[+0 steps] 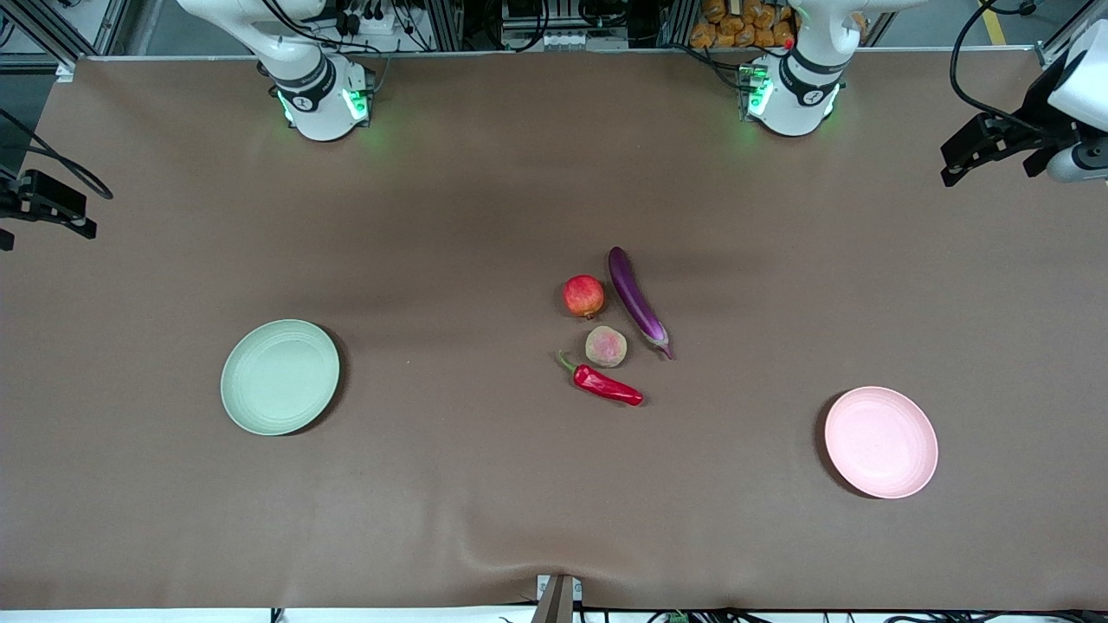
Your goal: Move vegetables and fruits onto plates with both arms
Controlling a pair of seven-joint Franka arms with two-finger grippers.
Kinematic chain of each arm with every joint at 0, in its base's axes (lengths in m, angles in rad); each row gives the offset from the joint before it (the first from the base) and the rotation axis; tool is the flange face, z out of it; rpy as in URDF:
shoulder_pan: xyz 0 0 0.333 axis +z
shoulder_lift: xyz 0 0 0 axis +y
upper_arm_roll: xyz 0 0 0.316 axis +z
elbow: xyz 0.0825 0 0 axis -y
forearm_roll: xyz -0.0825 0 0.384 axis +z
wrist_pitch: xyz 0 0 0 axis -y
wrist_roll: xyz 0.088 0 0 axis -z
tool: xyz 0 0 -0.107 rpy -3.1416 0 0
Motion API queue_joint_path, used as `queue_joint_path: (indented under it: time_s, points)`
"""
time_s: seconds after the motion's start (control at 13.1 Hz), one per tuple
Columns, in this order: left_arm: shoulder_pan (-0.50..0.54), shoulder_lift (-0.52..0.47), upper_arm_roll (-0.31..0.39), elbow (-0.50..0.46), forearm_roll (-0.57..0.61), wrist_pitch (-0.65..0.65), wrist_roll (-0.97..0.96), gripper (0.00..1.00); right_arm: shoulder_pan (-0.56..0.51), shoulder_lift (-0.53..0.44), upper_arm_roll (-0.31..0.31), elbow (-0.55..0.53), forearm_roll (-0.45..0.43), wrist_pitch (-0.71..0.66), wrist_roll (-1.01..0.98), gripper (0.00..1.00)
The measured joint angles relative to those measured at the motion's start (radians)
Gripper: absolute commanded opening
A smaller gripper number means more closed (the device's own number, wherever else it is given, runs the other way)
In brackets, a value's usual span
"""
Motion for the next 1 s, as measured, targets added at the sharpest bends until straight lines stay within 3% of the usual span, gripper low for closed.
queue_joint_path:
  time_s: [1.0]
  points:
    - [-0.015, 0.02, -0.007, -0.002, 0.0, 0.018, -0.001, 1.0, 0.0, 0.0, -0.011, -0.017, 0.016, 0.018, 0.003, 1.0]
